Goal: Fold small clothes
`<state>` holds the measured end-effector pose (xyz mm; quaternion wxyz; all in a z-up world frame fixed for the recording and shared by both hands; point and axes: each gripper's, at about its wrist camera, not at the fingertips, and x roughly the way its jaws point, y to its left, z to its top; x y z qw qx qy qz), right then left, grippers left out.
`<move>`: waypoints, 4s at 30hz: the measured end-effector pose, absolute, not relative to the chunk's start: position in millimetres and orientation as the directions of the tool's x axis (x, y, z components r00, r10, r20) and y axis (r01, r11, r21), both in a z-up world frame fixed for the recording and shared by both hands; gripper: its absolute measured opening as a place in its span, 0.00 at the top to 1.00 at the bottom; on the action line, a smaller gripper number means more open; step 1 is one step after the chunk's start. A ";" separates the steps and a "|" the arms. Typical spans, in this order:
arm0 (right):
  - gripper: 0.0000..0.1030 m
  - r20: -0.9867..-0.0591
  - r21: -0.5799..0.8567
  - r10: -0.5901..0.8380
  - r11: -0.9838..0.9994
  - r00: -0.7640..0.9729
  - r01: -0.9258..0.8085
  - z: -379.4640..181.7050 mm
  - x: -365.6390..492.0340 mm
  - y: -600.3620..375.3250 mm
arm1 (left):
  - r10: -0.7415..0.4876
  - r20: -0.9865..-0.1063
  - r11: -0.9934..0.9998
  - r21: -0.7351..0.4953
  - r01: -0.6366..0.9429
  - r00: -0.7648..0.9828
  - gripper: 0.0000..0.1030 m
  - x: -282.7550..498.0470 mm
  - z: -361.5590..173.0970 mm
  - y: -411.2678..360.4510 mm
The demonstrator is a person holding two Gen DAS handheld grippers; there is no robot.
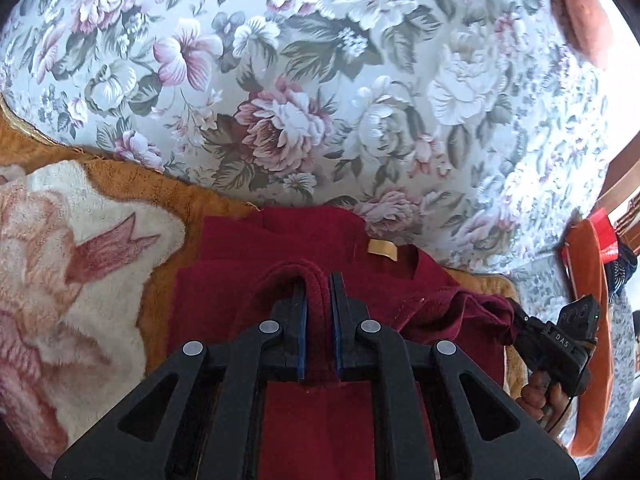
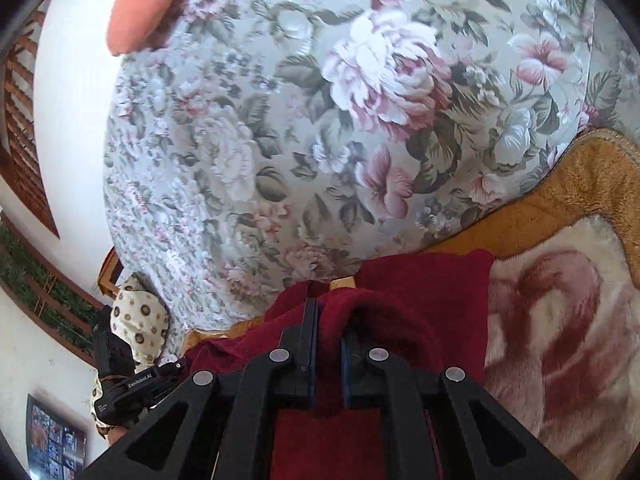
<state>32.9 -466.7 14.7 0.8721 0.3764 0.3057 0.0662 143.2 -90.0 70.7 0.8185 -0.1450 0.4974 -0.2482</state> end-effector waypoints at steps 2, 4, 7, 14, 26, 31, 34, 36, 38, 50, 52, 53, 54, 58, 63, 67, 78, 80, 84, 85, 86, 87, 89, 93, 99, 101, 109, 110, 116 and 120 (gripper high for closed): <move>0.69 -0.509 0.712 0.317 0.677 0.800 0.185 1.5 45.7 -480.0 | -0.541 -0.765 0.841 -0.494 0.220 0.349 0.85 163.0 58.7 -87.8; 0.59 -0.432 0.776 0.294 0.604 0.853 0.184 5.1 38.6 -496.6 | -0.523 -0.773 0.852 -0.487 0.193 0.359 0.85 173.0 59.5 -80.7; 0.57 -0.360 0.791 0.254 0.594 0.898 0.149 26.8 15.4 -506.6 | -0.533 -0.763 0.846 -0.496 0.198 0.366 0.80 174.5 70.1 -69.6; 0.57 -0.517 0.488 0.307 0.873 0.799 -0.020 55.0 14.3 -422.6 | -0.503 -0.699 0.862 -0.447 0.238 0.508 0.18 157.3 106.9 -62.0; 0.60 -0.783 0.208 -0.013 0.937 0.621 0.282 -13.7 123.2 -417.0 | -0.435 -0.786 0.892 -0.309 0.330 0.440 0.18 140.4 72.9 -109.2; 0.60 -0.754 0.166 -0.034 0.956 0.656 0.241 15.5 87.2 -406.4 | -0.346 -0.849 0.936 -0.286 0.204 0.399 0.18 169.1 22.7 -111.5; 0.60 -0.750 0.152 0.008 0.975 0.661 0.161 22.3 52.3 -395.6 | -0.333 -0.848 0.942 -0.282 0.183 0.413 0.18 176.1 9.8 -104.3; 0.59 -0.750 0.100 -0.020 0.985 0.662 0.144 14.9 31.0 -389.9 | -0.322 -0.852 0.946 -0.275 0.171 0.413 0.16 181.0 0.3 -101.3; 0.59 -0.779 0.041 -0.060 0.989 0.624 0.146 -2.4 31.2 -385.4 | -0.332 -0.848 0.943 -0.293 0.156 0.414 0.16 182.6 -5.0 -98.5; 0.59 -0.713 0.261 0.058 0.947 0.699 0.188 15.9 -68.6 -421.1 | -0.455 -0.778 0.887 -0.356 0.293 0.433 0.17 86.2 46.1 -57.0; 0.59 -0.711 0.328 0.119 0.928 0.693 0.177 7.4 -78.4 -420.0 | -0.461 -0.774 0.885 -0.370 0.281 0.434 0.17 63.0 48.1 -51.3; 0.59 -0.700 0.371 0.160 0.914 0.696 0.163 0.7 -82.9 -418.3 | -0.454 -0.780 0.889 -0.367 0.273 0.431 0.17 53.8 46.2 -48.5; 0.68 -0.685 0.400 0.187 0.904 0.704 0.149 -4.6 -86.4 -415.7 | -0.446 -0.788 0.893 -0.360 0.271 0.424 0.17 45.5 41.8 -48.4; 0.95 -0.695 0.344 0.143 0.927 0.705 0.151 -10.8 -89.1 -401.6 | -0.388 -0.843 0.916 -0.310 0.253 0.372 0.17 24.2 16.8 -54.7; 0.95 -0.701 0.299 0.089 0.938 0.708 0.178 -2.3 -107.9 -406.1 | -0.387 -0.838 0.916 -0.300 0.268 0.385 0.17 19.3 2.8 -48.5; 0.95 -0.765 0.182 0.013 0.963 0.644 0.197 -18.7 -94.4 -394.0 | -0.386 -0.811 0.918 -0.290 0.271 0.439 0.17 23.9 20.3 -48.9; 0.84 -0.688 0.173 0.080 0.983 0.721 0.055 45.6 -44.3 -314.4 | -0.333 -0.821 0.943 -0.296 0.154 0.463 0.17 46.6 19.6 -33.5; 0.82 -0.687 0.186 0.143 0.982 0.713 -0.018 49.4 -9.7 -283.4 | -0.316 -0.833 0.949 -0.284 0.140 0.454 0.17 50.0 15.9 -32.0; 0.82 -0.697 0.158 0.182 0.982 0.694 -0.098 52.8 61.7 -219.7 | -0.324 -0.844 0.945 -0.306 0.114 0.426 0.17 55.9 11.0 -26.1; 0.82 -0.698 0.170 0.204 0.978 0.686 -0.118 51.9 78.2 -207.8 | -0.328 -0.843 0.944 -0.310 0.114 0.426 0.17 56.7 11.9 -24.9; 0.82 -0.702 0.181 0.224 0.974 0.676 -0.135 50.5 97.3 -195.7 | -0.328 -0.842 0.944 -0.309 0.116 0.429 0.17 56.8 12.4 -24.5; 0.82 -0.705 0.174 0.224 0.974 0.673 -0.142 48.8 111.8 -186.0 | -0.326 -0.840 0.945 -0.306 0.118 0.434 0.17 56.7 12.9 -24.0; 0.82 -0.723 0.129 0.196 0.980 0.662 -0.149 41.8 141.1 -166.7 | -0.326 -0.839 0.945 -0.306 0.116 0.435 0.17 57.2 11.6 -22.3; 0.82 -0.787 0.072 0.129 0.990 0.603 -0.118 10.4 197.9 -145.8 | -0.350 -0.839 0.935 -0.340 0.101 0.416 0.17 61.3 4.1 -19.7; 0.80 -0.822 0.148 0.180 0.984 0.541 -0.103 -28.2 227.1 -144.0 | -0.338 -0.840 0.940 -0.323 0.111 0.424 0.17 67.9 1.4 -22.9; 0.78 -0.811 0.180 0.217 0.976 0.544 -0.120 -23.0 221.7 -147.5 | -0.336 -0.840 0.941 -0.322 0.107 0.426 0.17 68.8 0.9 -23.1; 0.78 -0.786 0.214 0.262 0.965 0.560 -0.151 3.7 181.3 -165.0 | -0.325 -0.843 0.945 -0.313 0.100 0.429 0.17 63.6 3.2 -23.3; 0.78 -0.790 0.201 0.245 0.969 0.562 -0.140 3.5 176.4 -166.5 | -0.325 -0.843 0.944 -0.313 0.100 0.429 0.17 61.5 4.1 -23.0; 0.77 -0.798 0.235 0.249 0.967 0.549 -0.097 -14.0 174.6 -174.6 | -0.335 -0.838 0.941 -0.324 0.101 0.431 0.17 59.0 9.0 -22.3; 0.76 -0.786 0.264 0.275 0.959 0.553 -0.102 -1.9 170.9 -177.1 | -0.337 -0.834 0.940 -0.326 0.103 0.437 0.17 58.4 15.1 -23.4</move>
